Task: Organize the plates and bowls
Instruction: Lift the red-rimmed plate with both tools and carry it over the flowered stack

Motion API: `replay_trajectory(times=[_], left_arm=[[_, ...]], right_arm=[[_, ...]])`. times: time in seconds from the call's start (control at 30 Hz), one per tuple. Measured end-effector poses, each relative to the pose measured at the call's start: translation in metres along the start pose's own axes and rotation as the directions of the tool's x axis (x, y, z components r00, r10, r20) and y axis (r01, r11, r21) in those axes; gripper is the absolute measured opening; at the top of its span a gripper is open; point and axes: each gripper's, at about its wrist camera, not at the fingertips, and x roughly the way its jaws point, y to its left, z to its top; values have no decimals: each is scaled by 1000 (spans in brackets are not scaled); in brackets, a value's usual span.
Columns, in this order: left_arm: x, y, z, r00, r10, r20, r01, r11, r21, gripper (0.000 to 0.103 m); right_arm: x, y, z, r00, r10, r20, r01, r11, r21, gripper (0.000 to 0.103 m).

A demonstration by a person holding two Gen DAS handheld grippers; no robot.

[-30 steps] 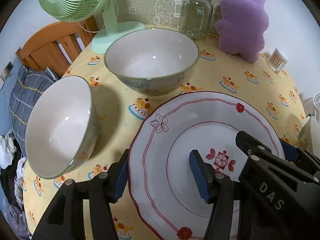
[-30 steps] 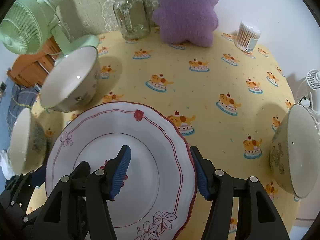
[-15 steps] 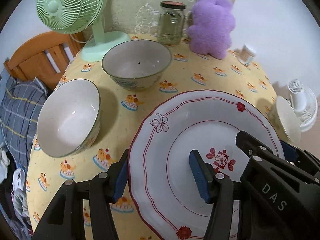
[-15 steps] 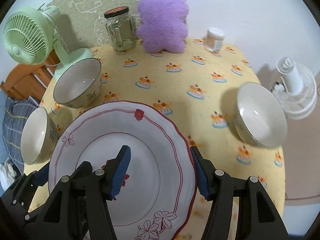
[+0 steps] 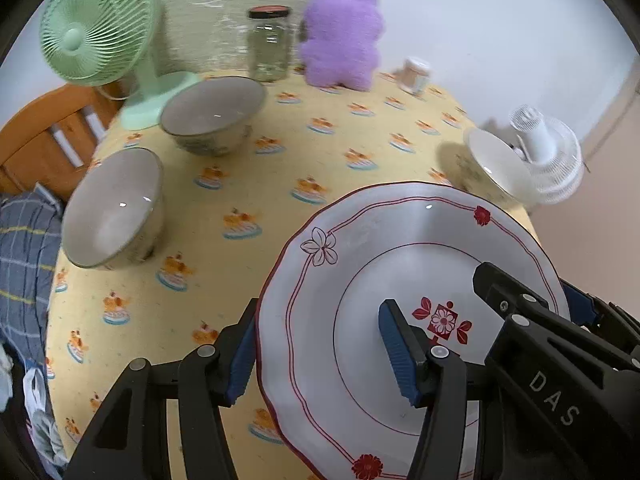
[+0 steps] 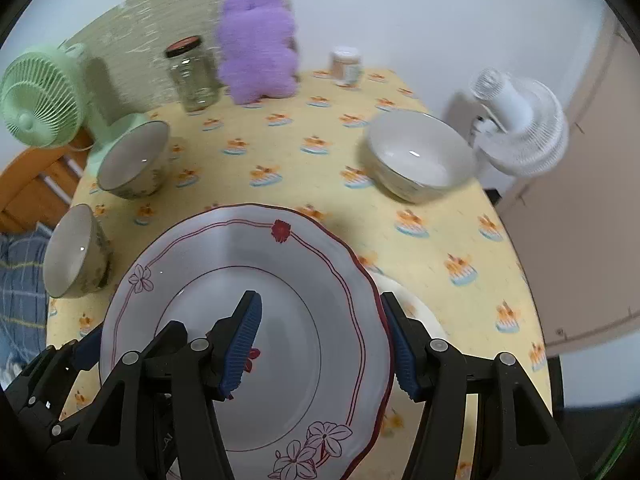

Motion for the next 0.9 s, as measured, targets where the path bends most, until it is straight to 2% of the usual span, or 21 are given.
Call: replay_trajectory(times=[0.17,0.33,0.67,0.9], left_arm=[[3,-25,-14,999,-42,-28,43,997,58,58],[11,-47,-27,997,-49,-60,54,995,87,58],[32,-73,-41,993,-10,-116,15,999,42,58],[39,-78,-46,992,40,-121,-41,999,-7,59]], right_arm=[[-8,-26,-20,999,-49,-12,50,997,62,63],[-6,-54,-37,997,-65,-36,68,993,99,63],[17,-86,-44,995,-26,-94,33,997,74,63],[33,-87,-40,994,-3,-107,3,1000,-6,63]])
